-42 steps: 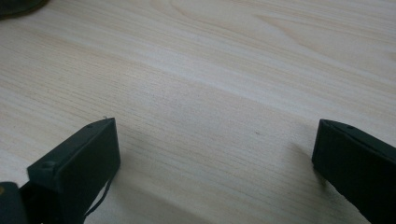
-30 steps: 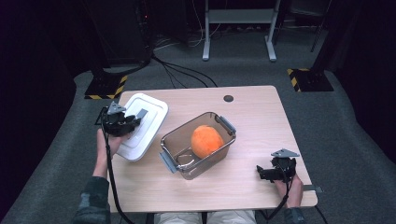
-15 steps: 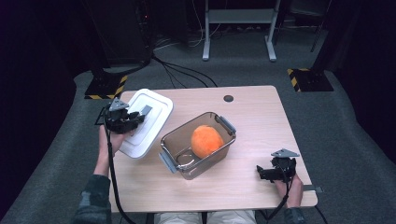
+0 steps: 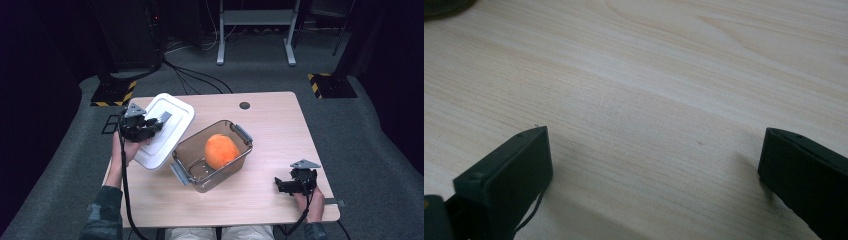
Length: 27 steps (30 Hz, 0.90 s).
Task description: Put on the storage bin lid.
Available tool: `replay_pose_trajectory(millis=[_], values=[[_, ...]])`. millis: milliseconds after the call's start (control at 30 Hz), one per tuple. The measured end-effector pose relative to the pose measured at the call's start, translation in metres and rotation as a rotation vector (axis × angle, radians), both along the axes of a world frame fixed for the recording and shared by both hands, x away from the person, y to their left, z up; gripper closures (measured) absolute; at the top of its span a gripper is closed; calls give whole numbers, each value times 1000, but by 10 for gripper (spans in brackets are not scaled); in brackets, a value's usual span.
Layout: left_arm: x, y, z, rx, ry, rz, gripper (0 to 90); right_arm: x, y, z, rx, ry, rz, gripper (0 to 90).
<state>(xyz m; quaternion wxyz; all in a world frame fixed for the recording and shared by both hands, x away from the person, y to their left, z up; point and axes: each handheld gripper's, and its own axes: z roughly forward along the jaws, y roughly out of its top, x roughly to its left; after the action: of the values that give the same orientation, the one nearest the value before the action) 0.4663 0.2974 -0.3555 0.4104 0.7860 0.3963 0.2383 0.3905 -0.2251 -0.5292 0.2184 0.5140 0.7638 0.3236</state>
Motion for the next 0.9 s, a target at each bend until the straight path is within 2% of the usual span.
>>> replay_pose_trajectory(millis=[267, 500, 900], values=[[0, -16, 5, 7, -3, -36, 666, 0, 0, 0, 0, 0, 0, 1], [0, -33, 7, 23, 14, -72, 666, 0, 0, 0, 0, 0, 0, 1], [-4, -55, 13, 42, 18, -124, 666, 0, 0, 0, 0, 1, 1, 1]])
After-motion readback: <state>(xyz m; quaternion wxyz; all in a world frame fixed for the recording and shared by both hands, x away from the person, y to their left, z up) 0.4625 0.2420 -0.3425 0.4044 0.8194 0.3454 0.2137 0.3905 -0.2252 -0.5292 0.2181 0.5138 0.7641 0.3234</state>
